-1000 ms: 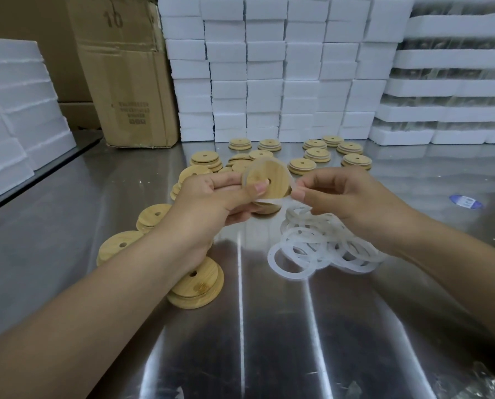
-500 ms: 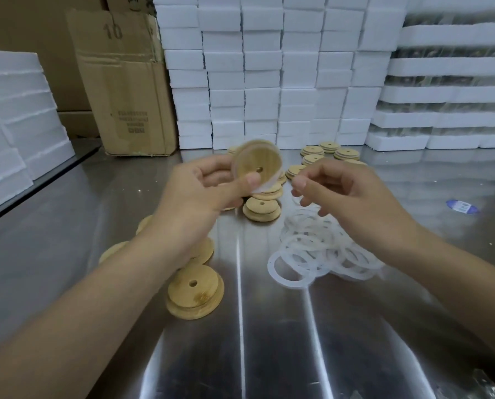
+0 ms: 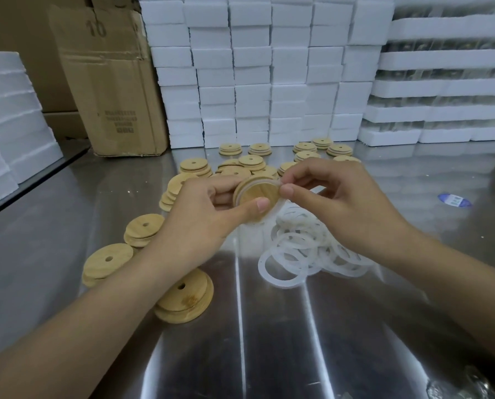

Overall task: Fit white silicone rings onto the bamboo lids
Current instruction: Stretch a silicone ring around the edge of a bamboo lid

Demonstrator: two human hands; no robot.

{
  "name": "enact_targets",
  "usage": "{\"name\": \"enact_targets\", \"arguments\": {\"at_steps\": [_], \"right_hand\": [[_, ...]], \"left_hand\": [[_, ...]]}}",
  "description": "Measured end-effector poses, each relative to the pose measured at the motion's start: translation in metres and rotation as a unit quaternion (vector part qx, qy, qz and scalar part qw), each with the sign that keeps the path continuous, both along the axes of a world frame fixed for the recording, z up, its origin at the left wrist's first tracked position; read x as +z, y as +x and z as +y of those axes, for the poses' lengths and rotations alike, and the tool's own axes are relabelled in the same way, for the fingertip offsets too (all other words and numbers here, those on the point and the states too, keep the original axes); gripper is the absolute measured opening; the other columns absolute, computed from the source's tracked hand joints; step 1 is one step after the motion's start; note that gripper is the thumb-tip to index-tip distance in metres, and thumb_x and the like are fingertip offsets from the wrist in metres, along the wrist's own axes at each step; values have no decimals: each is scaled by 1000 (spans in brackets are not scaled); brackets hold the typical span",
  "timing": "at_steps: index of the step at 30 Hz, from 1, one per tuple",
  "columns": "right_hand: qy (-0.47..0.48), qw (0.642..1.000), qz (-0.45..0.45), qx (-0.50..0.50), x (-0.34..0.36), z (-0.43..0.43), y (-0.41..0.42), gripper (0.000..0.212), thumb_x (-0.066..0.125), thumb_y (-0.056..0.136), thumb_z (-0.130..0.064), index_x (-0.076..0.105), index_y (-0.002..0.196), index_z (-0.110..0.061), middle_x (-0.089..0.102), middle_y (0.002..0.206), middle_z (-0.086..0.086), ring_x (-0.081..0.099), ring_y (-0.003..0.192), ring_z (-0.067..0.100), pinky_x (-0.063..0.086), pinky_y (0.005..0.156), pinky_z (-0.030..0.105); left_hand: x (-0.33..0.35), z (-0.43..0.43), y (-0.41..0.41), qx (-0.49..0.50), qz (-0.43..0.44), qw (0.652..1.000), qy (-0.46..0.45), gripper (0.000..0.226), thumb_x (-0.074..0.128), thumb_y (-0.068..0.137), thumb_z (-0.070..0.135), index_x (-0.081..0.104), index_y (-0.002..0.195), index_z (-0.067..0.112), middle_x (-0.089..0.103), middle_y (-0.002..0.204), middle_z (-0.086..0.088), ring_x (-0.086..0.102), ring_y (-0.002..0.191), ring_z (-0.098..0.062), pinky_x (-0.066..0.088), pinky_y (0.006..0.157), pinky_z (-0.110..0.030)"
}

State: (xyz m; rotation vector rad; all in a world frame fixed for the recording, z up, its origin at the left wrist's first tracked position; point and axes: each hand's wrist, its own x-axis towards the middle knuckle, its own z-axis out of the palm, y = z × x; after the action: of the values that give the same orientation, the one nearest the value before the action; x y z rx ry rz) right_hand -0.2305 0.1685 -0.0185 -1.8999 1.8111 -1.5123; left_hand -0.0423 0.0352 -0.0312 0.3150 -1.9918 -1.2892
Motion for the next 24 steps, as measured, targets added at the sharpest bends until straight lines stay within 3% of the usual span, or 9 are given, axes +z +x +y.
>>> {"name": "enact_targets", "arguments": {"at_steps": [3, 7, 12, 16, 19, 24], "right_hand": [[10, 999, -37, 35, 5, 0, -4, 7, 75, 98, -16, 78, 92, -17, 77, 87, -9, 71, 84, 6, 50, 76, 14], [26, 996, -69, 42, 8, 1, -5, 7, 75, 98, -15, 79, 92, -15, 78, 85, -2, 73, 82, 10, 57, 84, 21], [28, 997, -70, 27, 7, 1, -3, 5, 80, 94, -16, 79, 89, -16, 78, 83, 1, 73, 78, 10, 59, 79, 23], [37, 998, -47, 0, 0, 0, 0, 7, 82, 92, -21, 78, 86, -20, 77, 82, -4, 74, 78, 13, 59, 76, 26], [66, 997, -39, 5, -1, 0, -1, 11, 80, 93, -27, 78, 87, -18, 77, 82, 1, 76, 77, 16, 63, 78, 34], [84, 992, -81, 53, 4, 1, -3, 21, 78, 88, -34, 78, 90, -13, 76, 81, 8, 73, 76, 17, 59, 80, 28]], "left_hand": [[0, -3, 1, -13, 8, 999, 29, 22, 80, 91, 13, 82, 113, 13, 84, 103, -2, 80, 92, -11, 58, 73, -16], [0, -4, 3, -41, 6, 997, 58, 27, 79, 91, 15, 81, 118, 12, 83, 109, -4, 79, 101, -16, 61, 78, -21], [-3, -4, 3, -28, -5, 997, 72, 28, 81, 90, 19, 81, 118, 14, 83, 110, -3, 79, 104, -17, 62, 80, -24], [-6, -4, 2, -5, -26, 998, 65, 25, 82, 90, 22, 82, 115, 17, 83, 108, -2, 79, 102, -20, 65, 86, -34], [-3, -3, 3, -5, -17, 997, 72, 26, 82, 90, 26, 82, 115, 21, 83, 107, 0, 79, 100, -15, 62, 78, -24], [3, -6, 7, -14, 4, 988, 155, 37, 80, 87, 31, 80, 121, 17, 83, 109, -6, 80, 101, -17, 61, 77, -20]]}}
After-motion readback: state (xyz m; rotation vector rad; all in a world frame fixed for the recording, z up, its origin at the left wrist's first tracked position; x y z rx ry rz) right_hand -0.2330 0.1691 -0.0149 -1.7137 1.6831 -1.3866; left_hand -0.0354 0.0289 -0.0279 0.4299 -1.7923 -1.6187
